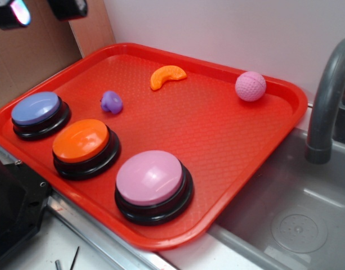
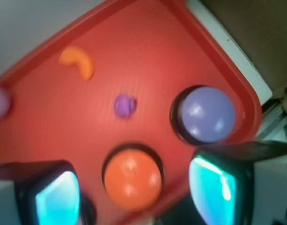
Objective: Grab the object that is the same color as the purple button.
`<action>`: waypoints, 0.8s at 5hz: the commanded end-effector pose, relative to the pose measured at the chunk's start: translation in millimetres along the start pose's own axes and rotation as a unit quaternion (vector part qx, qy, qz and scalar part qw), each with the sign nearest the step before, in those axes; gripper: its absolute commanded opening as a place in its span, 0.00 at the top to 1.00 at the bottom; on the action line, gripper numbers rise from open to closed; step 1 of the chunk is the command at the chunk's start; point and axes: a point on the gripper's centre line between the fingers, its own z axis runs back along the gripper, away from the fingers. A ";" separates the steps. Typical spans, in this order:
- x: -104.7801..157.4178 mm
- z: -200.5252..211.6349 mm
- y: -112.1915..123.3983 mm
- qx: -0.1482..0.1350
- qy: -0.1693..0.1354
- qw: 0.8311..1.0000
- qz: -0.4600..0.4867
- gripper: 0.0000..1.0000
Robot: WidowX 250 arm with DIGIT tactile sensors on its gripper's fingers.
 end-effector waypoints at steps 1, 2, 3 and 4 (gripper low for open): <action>32.9 -51.7 -6.2 -0.023 -0.041 0.993 0.108 0.00; 32.5 -72.3 -9.1 -0.008 -0.045 0.993 0.111 0.00; 33.3 -94.5 -14.5 0.009 -0.036 0.993 0.110 0.00; 37.4 -110.1 -18.7 0.028 -0.036 0.993 0.104 0.00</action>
